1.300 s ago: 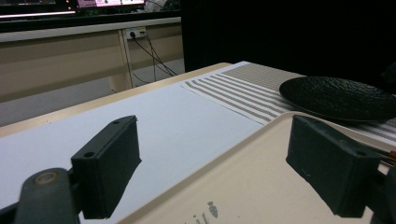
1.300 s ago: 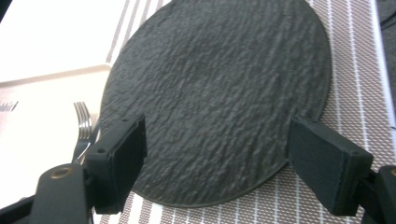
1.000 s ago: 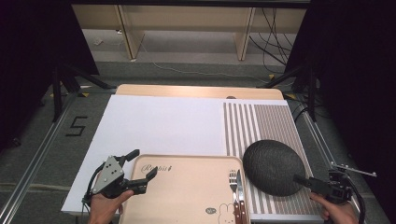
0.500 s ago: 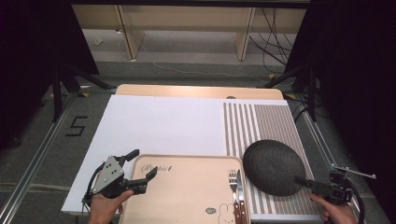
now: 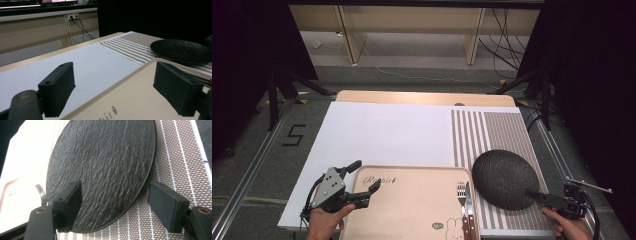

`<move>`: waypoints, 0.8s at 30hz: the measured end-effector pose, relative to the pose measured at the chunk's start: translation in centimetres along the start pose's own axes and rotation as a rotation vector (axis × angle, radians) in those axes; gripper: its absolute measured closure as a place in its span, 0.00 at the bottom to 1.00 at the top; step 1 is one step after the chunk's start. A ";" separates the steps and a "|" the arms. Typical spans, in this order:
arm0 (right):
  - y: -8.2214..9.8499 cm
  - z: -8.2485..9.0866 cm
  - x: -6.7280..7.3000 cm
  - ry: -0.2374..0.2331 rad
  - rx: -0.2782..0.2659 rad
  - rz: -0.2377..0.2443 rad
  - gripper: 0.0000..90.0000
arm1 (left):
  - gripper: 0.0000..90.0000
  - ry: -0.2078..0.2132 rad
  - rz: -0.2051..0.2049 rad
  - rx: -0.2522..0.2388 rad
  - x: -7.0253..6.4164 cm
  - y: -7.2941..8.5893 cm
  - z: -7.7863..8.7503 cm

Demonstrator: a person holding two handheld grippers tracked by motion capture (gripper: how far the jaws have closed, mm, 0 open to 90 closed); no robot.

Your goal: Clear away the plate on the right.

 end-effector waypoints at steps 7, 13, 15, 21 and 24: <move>-0.1 -0.4 -0.1 -0.034 -0.004 -0.037 0.32 | 0.18 0.001 -0.002 -0.002 0.0 0.0 0.0; -0.2 -0.5 -0.5 -0.055 -0.004 -0.040 0.35 | 0.18 0.001 -0.004 0.000 0.0 0.0 0.0; -0.3 -0.6 -0.5 -0.058 0.002 -0.050 0.36 | 0.18 0.000 -0.009 0.001 -0.1 0.0 0.1; -0.3 -0.9 -0.8 -0.062 0.007 -0.044 0.38 | 0.18 0.000 -0.009 0.000 0.0 0.0 0.1; -0.4 -1.1 -0.9 -0.055 -0.001 -0.054 0.39 | 0.18 0.001 -0.004 0.001 0.0 0.0 0.0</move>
Point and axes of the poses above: each handheld gripper's, and its own axes: z roughly backward along the jaws, y roughly out of its underside, x roughly to its left, the point moved 3 cm from there along -z, roughly forward along the jaws, and after that the axes turned 6 degrees about x, right-handed, at the moved point
